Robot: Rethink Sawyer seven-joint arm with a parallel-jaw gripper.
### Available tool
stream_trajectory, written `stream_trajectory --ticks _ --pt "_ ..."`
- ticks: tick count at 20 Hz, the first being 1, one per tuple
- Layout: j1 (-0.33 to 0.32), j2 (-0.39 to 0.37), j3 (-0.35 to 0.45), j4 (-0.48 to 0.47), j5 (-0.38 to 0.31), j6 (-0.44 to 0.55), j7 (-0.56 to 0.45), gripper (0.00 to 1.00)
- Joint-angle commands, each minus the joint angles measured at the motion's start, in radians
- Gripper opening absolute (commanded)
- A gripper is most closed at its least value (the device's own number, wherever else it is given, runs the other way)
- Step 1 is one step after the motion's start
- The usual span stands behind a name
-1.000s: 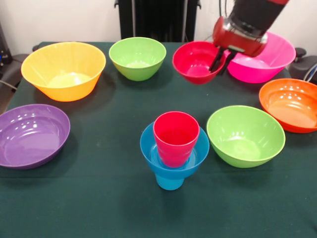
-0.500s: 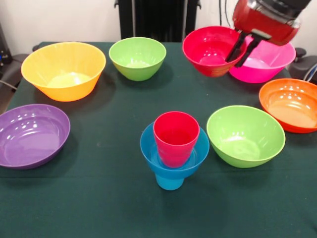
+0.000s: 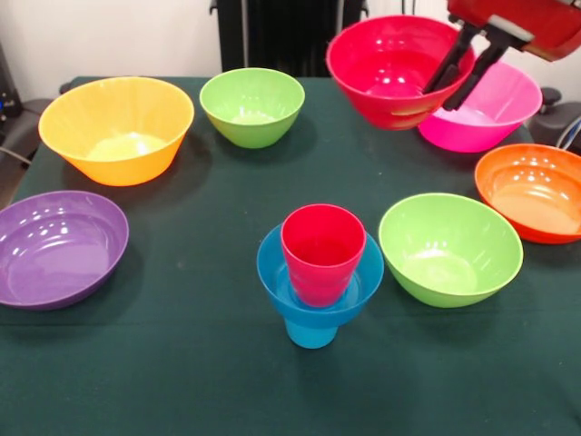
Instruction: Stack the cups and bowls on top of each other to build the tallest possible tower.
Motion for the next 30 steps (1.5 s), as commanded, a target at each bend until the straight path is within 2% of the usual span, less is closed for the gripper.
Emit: stream_trajectory --ticks 1,7,13,19,30 --pt "-0.117 0.118 0.015 -0.281 0.01 0.208 0.112 0.0" --pt "-0.192 0.216 -0.032 -0.516 0.055 0.315 0.096 0.0" --pt "-0.236 0.326 -0.126 -0.714 0.167 0.372 0.084 0.0" --pt "-0.27 0.389 -0.299 -0.809 0.348 0.394 0.096 0.0" --pt "-0.347 0.438 -0.748 -0.845 0.796 0.385 0.08 0.0"
